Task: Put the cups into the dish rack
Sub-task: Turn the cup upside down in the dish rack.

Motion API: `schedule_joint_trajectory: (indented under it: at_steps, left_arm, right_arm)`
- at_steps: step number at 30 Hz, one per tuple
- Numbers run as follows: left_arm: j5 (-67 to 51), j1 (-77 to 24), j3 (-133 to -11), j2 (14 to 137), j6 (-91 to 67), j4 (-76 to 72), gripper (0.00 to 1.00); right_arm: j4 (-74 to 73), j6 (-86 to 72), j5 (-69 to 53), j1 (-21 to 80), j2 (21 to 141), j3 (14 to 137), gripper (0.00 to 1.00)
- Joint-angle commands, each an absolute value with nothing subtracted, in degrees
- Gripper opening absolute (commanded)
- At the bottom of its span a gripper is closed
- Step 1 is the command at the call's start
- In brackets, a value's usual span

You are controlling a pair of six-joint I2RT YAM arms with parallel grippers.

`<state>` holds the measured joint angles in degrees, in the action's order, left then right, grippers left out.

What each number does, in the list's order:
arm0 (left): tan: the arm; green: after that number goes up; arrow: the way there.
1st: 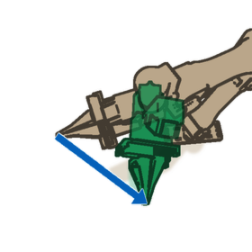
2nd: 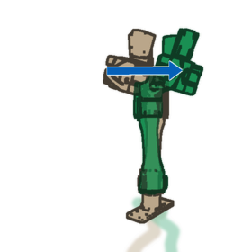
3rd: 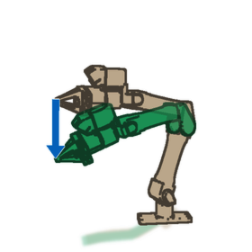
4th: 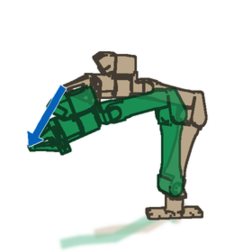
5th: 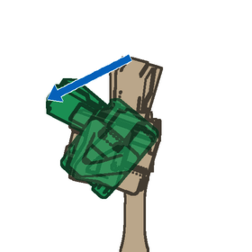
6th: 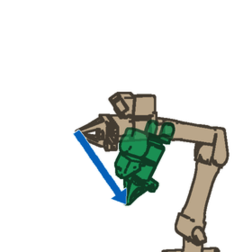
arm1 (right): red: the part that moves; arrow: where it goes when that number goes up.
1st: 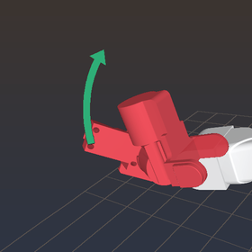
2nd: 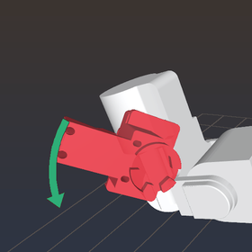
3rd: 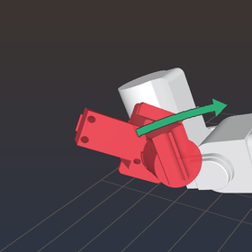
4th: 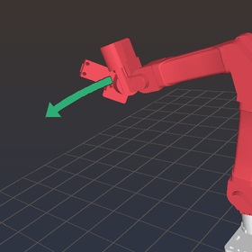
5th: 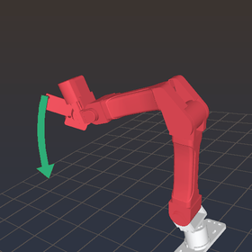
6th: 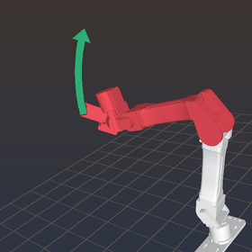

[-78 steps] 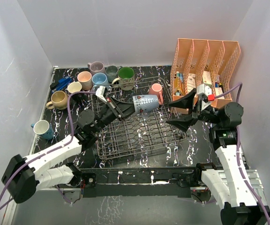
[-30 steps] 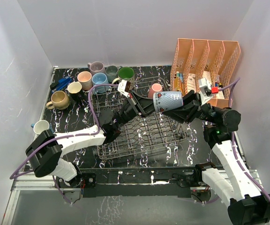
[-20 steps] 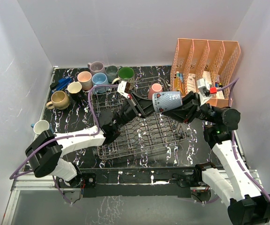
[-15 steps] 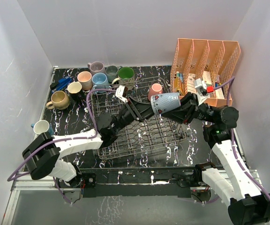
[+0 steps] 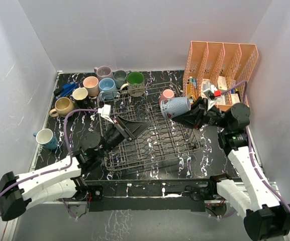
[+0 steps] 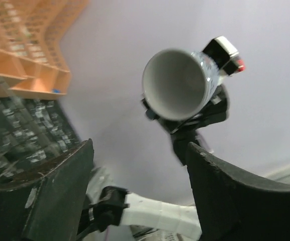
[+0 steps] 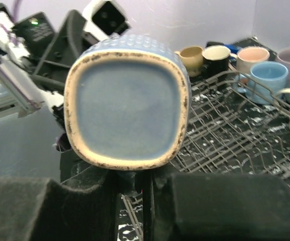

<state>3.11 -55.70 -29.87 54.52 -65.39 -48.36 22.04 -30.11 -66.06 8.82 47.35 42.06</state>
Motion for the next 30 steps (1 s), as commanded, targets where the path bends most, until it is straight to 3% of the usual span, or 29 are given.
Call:
schedule_joint_trajectory:
  at_steps: [1,9,15,30]
  left_arm:
    - [12.0,-55.3,-31.0,45.0,-55.6,-18.8,0.75]
    - [21.0,-55.1,-38.1,35.6,-49.6,12.5,0.86]
    - [26.9,-55.1,-43.8,35.6,-47.2,22.8,0.88]
    - [28.9,-55.1,-53.4,44.0,-44.3,27.4,0.89]
  right_arm:
    - [0.9,-6.5,-60.0,8.5,50.5,50.6,0.08]
    - [-21.0,15.3,-52.1,8.5,60.5,58.6,0.08]
    - [-34.2,25.3,-47.1,8.7,69.8,67.3,0.08]
    - [-17.3,18.5,-30.4,18.9,79.1,59.3,0.08]
